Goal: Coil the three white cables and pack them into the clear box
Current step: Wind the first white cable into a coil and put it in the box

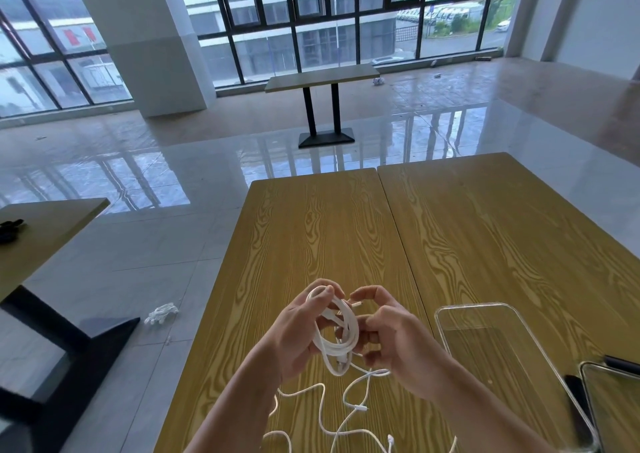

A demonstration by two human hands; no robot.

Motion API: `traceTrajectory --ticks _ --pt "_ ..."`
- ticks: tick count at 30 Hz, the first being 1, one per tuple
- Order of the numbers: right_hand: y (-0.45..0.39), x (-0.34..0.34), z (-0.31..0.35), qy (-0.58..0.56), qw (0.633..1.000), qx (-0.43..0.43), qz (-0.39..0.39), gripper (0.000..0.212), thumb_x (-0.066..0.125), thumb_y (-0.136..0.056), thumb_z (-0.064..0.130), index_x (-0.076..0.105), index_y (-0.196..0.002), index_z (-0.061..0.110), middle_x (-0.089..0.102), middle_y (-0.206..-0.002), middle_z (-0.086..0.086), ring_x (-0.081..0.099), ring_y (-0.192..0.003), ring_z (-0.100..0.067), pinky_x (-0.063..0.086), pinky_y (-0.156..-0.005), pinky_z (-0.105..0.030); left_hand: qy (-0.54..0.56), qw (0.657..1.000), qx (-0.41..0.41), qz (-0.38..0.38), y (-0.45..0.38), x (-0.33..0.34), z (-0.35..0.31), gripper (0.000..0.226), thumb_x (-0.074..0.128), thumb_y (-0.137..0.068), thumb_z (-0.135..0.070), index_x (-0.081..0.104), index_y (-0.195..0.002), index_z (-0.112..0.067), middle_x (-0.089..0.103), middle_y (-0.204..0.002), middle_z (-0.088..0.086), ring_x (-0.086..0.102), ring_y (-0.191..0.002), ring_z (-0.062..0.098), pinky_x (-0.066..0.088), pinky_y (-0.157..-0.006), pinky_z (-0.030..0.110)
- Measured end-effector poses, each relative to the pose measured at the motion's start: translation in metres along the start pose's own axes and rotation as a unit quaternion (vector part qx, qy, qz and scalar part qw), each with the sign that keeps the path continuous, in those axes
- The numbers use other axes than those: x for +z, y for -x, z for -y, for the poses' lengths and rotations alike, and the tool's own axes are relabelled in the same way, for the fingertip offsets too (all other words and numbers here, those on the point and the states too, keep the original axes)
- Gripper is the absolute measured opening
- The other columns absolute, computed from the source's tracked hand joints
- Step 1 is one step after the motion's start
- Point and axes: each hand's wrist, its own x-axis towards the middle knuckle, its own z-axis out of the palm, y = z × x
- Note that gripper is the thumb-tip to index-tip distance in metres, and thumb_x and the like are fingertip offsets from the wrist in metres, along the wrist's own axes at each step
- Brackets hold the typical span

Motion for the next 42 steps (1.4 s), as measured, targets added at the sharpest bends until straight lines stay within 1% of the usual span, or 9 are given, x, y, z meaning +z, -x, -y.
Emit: traceTrajectory --ticks 4,9,11,17,23,27,29,35,42 --pt "0.000 0.008 -0.002 0.123 0.992 -0.007 -0.016 0.050 0.073 -0.077 0.013 0.054 -0.116 0.038 0.071 -0.084 -0.003 0.065 -0.070 -0.015 0.048 -0.060 -0.031 -0.027 0.999 -0.014 0.010 0.002 0.003 0.000 0.021 0.044 -0.103 -0.029 0.060 -0.097 -0.017 0.062 -0.088 0.014 0.060 -0.077 0.025 0.051 -0.065 0.039" --pt "-0.002 0.019 -0.006 0.238 0.961 -0.043 -0.133 0.044 0.077 -0.081 0.018 0.051 -0.106 0.042 0.072 -0.091 -0.006 0.075 -0.076 -0.021 0.063 -0.067 -0.043 -0.043 0.999 -0.023 0.020 0.004 0.013 0.001 0.023 0.041 -0.105 -0.030 0.060 -0.099 -0.019 0.069 -0.087 0.012 0.065 -0.073 0.022 0.053 -0.057 0.033" --pt "-0.003 0.019 -0.008 0.285 0.942 -0.069 -0.163 0.038 0.077 -0.082 0.023 0.050 -0.102 0.039 0.071 -0.086 -0.001 0.074 -0.072 -0.016 0.064 -0.064 -0.039 -0.049 0.998 -0.025 0.023 0.004 0.018 0.002 0.023 0.039 -0.106 -0.030 0.057 -0.104 -0.016 0.070 -0.083 0.007 0.065 -0.067 0.018 0.051 -0.053 0.029" --pt "-0.007 0.015 -0.014 0.396 0.887 -0.152 -0.181 0.018 0.060 -0.091 0.019 0.050 -0.100 0.029 0.068 -0.071 -0.001 0.068 -0.058 -0.016 0.058 -0.053 -0.042 -0.046 0.999 -0.027 -0.002 0.002 0.022 0.004 0.033 0.035 -0.106 -0.036 0.058 -0.105 -0.013 0.068 -0.083 0.007 0.063 -0.069 0.018 0.051 -0.054 0.032" --pt "-0.010 0.012 -0.024 0.456 0.835 -0.232 -0.201 0.025 0.058 -0.091 0.021 0.038 -0.098 0.035 0.064 -0.065 0.008 0.062 -0.054 -0.006 0.044 -0.046 -0.019 -0.050 0.998 -0.025 -0.029 0.001 0.027 0.002 0.035 0.034 -0.106 -0.036 0.056 -0.106 -0.010 0.067 -0.077 0.002 0.064 -0.071 0.014 0.052 -0.055 0.032" --pt "-0.010 0.009 -0.024 0.517 0.791 -0.256 -0.205 0.014 0.058 -0.090 0.023 0.045 -0.094 0.025 0.062 -0.071 0.009 0.061 -0.059 -0.009 0.050 -0.052 -0.032 -0.050 0.998 -0.030 -0.039 0.000 0.028 0.004 0.036 0.035 -0.106 -0.038 0.057 -0.107 -0.009 0.067 -0.080 0.003 0.064 -0.073 0.016 0.053 -0.058 0.035" --pt "-0.011 0.008 -0.023 0.534 0.772 -0.266 -0.222 0.015 0.062 -0.087 0.021 0.049 -0.092 0.020 0.058 -0.082 0.007 0.058 -0.070 -0.013 0.048 -0.058 -0.031 -0.045 0.997 -0.034 -0.045 0.000 0.030 0.005 0.037 0.035 -0.106 -0.039 0.057 -0.107 -0.010 0.068 -0.079 0.002 0.065 -0.070 0.015 0.054 -0.058 0.035" --pt "-0.013 0.007 -0.018 0.541 0.772 -0.246 -0.226 0.024 0.068 -0.080 0.018 0.044 -0.083 0.023 0.050 -0.079 0.011 0.048 -0.069 -0.008 0.031 -0.060 -0.017 -0.017 0.997 -0.055 -0.057 -0.001 0.032 0.006 0.039 0.033 -0.106 -0.040 0.060 -0.105 -0.012 0.069 -0.085 0.006 0.065 -0.067 0.020 0.053 -0.056 0.035" --pt "-0.013 0.005 -0.018 0.564 0.762 -0.228 -0.223 0.015 0.069 -0.078 0.025 0.055 -0.077 0.018 0.053 -0.076 0.011 0.051 -0.068 -0.009 0.030 -0.058 -0.014 -0.021 0.995 -0.058 -0.083 -0.002 0.033 0.007 0.040 0.033 -0.106 -0.039 0.062 -0.100 -0.012 0.068 -0.085 0.007 0.065 -0.066 0.021 0.053 -0.055 0.035"
